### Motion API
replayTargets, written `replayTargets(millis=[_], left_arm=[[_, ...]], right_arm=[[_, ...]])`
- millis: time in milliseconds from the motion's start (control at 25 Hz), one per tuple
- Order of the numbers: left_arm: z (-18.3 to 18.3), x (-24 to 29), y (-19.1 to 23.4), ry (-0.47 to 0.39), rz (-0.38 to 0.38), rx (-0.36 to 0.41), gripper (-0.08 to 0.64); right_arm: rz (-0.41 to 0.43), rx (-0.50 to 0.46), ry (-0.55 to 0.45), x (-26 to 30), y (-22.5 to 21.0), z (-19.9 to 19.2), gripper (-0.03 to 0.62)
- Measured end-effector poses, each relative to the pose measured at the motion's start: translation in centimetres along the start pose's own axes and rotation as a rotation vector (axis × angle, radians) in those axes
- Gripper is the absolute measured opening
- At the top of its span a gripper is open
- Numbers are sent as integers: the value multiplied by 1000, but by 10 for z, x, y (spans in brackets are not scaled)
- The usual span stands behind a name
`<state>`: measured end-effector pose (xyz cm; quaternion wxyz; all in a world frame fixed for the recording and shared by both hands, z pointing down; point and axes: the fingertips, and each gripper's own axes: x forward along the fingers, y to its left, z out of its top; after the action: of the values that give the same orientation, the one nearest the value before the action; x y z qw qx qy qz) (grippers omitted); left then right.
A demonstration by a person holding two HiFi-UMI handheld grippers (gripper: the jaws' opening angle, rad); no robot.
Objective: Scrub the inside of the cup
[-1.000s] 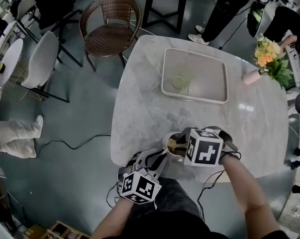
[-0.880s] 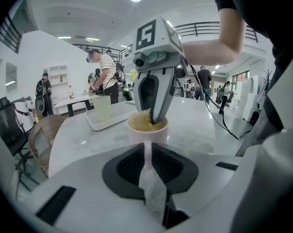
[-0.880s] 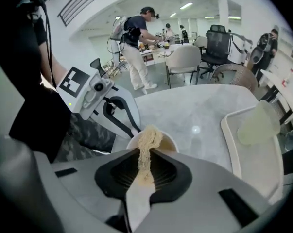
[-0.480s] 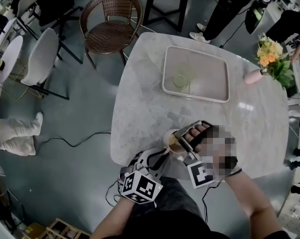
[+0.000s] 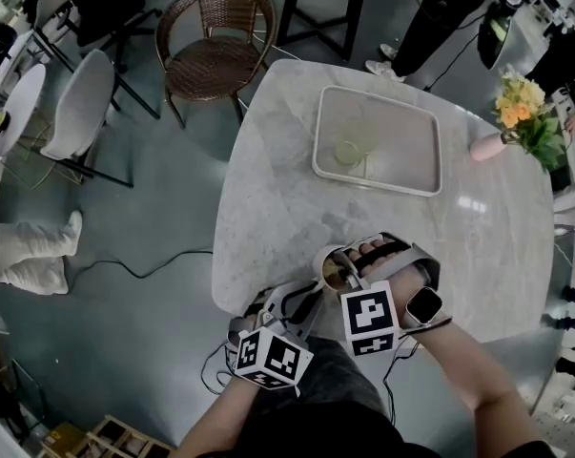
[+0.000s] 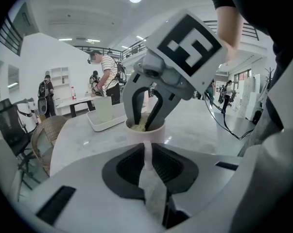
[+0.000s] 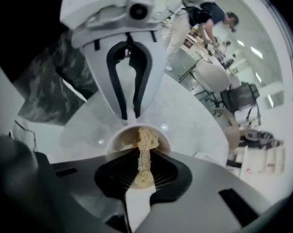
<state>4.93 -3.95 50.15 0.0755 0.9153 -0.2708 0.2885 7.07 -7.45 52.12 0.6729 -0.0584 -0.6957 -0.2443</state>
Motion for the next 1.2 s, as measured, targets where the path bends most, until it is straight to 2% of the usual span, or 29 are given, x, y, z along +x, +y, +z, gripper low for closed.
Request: replayTargets(millis=[80,160,200,280,400,480,560,640,760,880,960,1040,1120,1200], left_arm=[[0,0,1,9,10,0,57],[0,1,1,15,10,5,57],[0,1,1,16,7,8,57],[0,1,0,17,5,14,57],[0,0,0,19,6,22,57],[0,0,0,18,8,23,57],[1,1,0,20,13,21,57],[0,2,1,25,19,18,57],[1,2,1,33,24,19,57],[1,0,0,34,24,17,57],[1,-1,-1,34,24,20,57],[1,-1,-1,34,21,21,57],[1,0,-1,34,21,21,57],[1,0,-1,36,21,23,57]], right_arm=[[121,139,-54,-6,7,2,66],[170,231,-111,-14,8,4,66],[162,256,-131,-18,5,4,66],[91,257,-139,-22,-3,2,66],[-56,155,-53,-18,-15,-4,66],[-89,93,24,-12,-14,-6,66],[-48,86,66,-5,-6,-6,66],[29,124,61,-3,2,-4,66],[138,212,-15,-15,10,2,66],[180,310,-101,-35,8,7,66],[141,344,-125,-41,-1,5,66],[61,328,-109,-38,-12,-1,66],[-24,256,-53,-31,-19,-7,66],[-72,168,16,-23,-17,-10,66]])
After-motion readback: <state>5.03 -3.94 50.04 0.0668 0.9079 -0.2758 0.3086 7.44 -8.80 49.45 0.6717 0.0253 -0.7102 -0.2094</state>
